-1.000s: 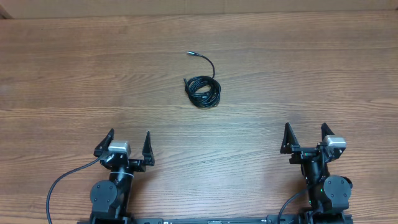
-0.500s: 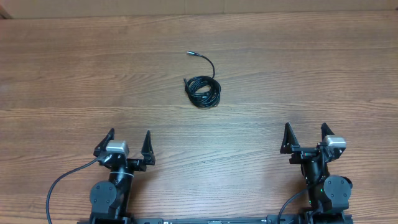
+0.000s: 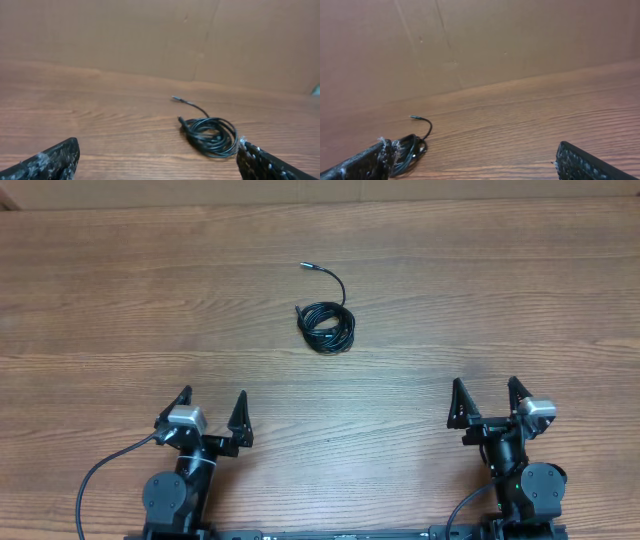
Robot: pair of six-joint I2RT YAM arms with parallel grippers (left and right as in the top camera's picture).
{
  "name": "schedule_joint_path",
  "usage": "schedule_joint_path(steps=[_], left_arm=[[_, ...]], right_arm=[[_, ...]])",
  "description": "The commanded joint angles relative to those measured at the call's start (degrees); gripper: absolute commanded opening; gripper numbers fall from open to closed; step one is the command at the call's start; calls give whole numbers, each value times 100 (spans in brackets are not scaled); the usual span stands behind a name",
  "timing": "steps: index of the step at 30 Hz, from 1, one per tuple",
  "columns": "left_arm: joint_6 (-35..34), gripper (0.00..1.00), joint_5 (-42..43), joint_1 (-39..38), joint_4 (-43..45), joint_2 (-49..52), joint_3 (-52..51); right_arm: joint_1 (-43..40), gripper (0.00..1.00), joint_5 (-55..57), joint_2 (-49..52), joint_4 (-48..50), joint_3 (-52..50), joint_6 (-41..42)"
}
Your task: Untangle cables
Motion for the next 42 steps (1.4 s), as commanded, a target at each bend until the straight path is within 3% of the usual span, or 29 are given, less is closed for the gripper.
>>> schedule_joint_path(steps=[1,19,27,33,42], left_arm=[[-79,100,210,46,9,46,260],[-59,99,232,46,-1834,1698,1735],[-83,100,708,46,-1932,2356,1941],[-79,100,879,46,-2085,2715,2164],[-28,100,857,46,-2459,3320,2809]], right_arm=[[-15,100,-31,-46,0,48,186],[-15,100,-33,-44,-741,592,638],[-15,100,-33,157,-1213,839,636],[-15,100,-35,925,-1366,1161,636],[-15,100,-35,2876,-1532,2041,634]])
